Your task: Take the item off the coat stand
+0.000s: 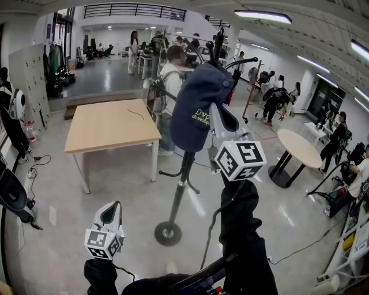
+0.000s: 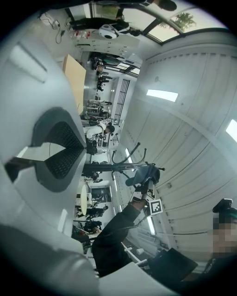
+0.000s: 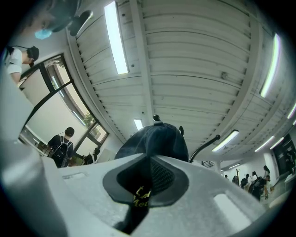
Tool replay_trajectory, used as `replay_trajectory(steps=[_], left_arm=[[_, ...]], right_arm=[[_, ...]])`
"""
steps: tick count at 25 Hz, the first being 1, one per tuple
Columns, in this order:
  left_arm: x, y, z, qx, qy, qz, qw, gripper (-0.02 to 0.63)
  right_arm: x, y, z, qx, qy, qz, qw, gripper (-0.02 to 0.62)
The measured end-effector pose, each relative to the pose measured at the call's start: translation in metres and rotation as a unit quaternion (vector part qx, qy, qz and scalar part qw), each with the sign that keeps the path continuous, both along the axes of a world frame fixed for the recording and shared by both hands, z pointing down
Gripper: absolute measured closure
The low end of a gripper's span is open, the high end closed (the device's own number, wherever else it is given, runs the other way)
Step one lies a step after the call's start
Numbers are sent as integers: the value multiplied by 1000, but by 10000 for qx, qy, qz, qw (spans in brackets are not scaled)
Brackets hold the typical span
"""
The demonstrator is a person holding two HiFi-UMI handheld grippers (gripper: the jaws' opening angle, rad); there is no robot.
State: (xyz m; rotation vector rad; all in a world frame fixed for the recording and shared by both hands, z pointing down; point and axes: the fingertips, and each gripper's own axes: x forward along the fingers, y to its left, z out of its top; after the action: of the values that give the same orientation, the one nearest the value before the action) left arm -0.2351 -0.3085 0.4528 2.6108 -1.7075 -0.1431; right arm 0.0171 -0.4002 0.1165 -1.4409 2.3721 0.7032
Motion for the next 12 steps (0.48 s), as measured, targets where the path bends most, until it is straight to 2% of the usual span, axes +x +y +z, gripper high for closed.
replay_trajectory(steps=[12], left_arm=[[-5,5,-2,-25,18,-29,10000,603]], right_arm=[[-6,10,-23,176,29,17,9998,588]])
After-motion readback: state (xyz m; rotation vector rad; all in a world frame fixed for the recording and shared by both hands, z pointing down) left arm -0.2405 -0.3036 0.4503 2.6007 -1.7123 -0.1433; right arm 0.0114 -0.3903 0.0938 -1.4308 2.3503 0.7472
